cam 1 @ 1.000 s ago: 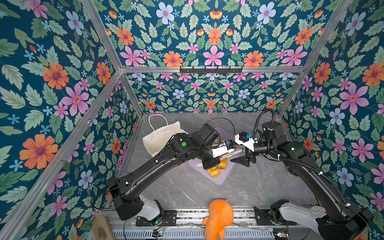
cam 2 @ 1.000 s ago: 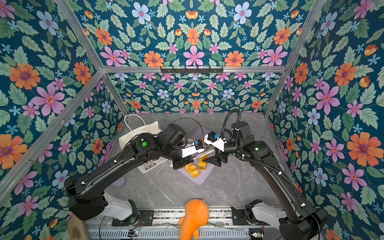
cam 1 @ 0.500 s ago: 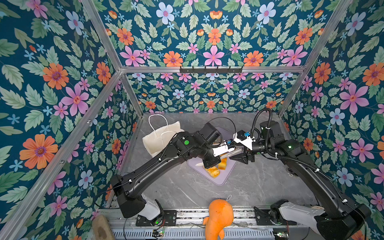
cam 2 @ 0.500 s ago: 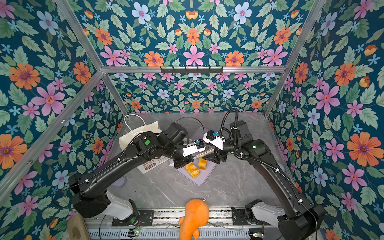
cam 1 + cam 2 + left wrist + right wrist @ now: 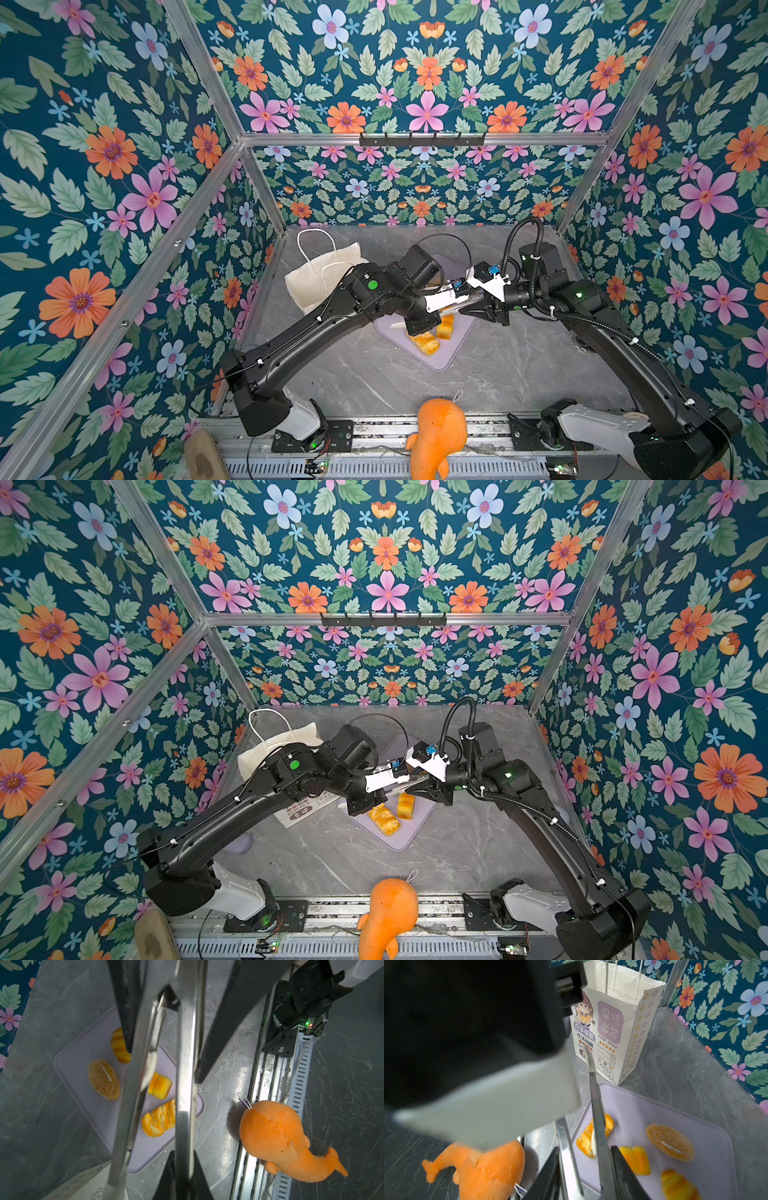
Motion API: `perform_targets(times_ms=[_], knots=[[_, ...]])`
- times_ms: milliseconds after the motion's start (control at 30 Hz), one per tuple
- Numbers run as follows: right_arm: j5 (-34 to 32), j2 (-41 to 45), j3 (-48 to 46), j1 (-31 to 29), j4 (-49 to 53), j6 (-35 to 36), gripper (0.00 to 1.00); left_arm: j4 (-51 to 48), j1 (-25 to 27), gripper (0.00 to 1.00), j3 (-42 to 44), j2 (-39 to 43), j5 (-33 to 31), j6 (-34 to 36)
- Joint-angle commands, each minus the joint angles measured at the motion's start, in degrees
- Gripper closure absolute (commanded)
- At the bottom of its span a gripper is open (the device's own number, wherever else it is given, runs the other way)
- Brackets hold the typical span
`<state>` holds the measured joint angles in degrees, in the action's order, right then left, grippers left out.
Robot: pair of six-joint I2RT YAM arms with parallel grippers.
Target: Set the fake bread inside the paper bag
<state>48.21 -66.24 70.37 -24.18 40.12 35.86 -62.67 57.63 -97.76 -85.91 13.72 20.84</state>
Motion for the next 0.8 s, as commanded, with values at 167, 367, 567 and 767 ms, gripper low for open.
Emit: perform_targets(times_ms=[167, 367, 567, 767], knots=[[-1.0, 1.4, -2.3, 0.1, -3.4, -1.2, 0.77, 4.5, 0.1, 0.95, 0.2, 0.8, 2.3, -1.7], [-0.2, 3.2, -4.7, 0.0, -5.8, -2.3, 0.87, 7.0, 0.2, 0.63, 0.5, 1.9, 2.1, -2.5], [-1.0, 5.0, -7.4, 0.1, -7.8, -2.9, 0.90, 9.4, -0.1, 0.44, 1.4, 4.7, 1.1, -3.6], [-0.7, 6.9, -9.6, 0.0, -10.1, -3.0, 0.91, 11.6, -4.7, 0.34, 4.6, 7.2, 7.3, -2.9]])
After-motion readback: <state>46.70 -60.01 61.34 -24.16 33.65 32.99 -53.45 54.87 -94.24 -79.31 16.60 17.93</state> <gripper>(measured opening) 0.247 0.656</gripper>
